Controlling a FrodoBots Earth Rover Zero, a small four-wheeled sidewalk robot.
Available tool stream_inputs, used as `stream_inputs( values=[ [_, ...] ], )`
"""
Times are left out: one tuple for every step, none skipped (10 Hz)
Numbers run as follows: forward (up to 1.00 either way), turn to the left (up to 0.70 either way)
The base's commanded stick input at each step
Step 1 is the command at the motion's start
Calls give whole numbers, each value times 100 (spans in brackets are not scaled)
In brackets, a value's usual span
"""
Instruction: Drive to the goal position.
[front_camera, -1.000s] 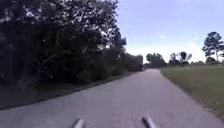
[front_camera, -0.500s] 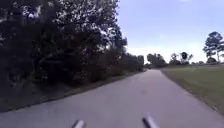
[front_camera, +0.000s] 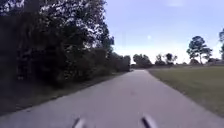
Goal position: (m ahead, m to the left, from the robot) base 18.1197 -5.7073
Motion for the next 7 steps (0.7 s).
stream_inputs(
  values=[
    [50,0],
    [50,0],
    [50,0],
    [50,0],
    [50,0],
    [50,0],
    [50,0]
  ],
)
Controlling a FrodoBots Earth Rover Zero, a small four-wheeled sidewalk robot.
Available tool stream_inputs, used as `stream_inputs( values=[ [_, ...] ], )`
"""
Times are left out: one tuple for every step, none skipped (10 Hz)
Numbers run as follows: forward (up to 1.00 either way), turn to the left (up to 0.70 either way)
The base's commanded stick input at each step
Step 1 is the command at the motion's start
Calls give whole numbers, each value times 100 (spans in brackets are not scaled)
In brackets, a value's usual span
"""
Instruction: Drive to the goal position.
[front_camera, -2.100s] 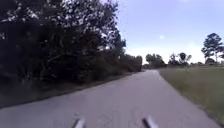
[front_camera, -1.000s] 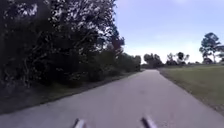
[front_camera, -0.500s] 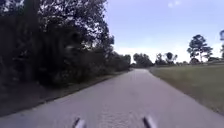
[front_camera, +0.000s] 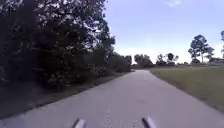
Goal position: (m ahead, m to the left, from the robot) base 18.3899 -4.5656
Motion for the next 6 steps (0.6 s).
stream_inputs(
  values=[
    [50,0],
    [50,0],
    [50,0],
    [50,0],
    [50,0],
    [50,0]
  ],
)
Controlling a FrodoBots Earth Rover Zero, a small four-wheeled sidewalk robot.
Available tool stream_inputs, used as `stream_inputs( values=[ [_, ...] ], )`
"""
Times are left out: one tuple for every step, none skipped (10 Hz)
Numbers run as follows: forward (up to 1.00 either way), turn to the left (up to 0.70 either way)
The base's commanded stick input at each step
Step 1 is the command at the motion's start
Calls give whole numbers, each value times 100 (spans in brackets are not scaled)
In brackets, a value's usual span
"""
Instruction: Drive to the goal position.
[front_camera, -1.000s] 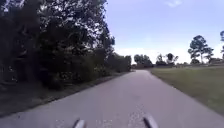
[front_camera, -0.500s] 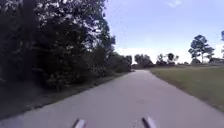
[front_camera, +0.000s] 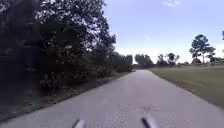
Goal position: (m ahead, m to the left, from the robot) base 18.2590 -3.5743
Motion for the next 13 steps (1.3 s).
stream_inputs(
  values=[
    [50,-44],
    [50,-50],
    [50,-50],
    [50,-50],
    [50,-50],
    [50,-50],
    [50,-50],
    [50,-50],
    [50,-50],
    [50,-50],
    [50,-50],
    [50,-8],
    [50,0]
  ],
)
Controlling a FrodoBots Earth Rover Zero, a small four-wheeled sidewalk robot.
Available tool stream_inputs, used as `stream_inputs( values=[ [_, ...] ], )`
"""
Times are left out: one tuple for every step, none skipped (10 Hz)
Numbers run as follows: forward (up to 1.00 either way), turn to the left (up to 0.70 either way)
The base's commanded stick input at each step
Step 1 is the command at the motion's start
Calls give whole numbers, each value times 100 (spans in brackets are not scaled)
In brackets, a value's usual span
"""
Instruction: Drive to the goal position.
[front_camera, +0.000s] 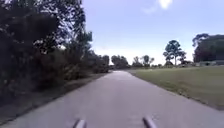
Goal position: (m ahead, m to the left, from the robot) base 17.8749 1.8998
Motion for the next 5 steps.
stream_inputs(
  values=[
    [50,0],
    [50,0],
    [50,0],
    [50,0],
    [50,0]
  ],
)
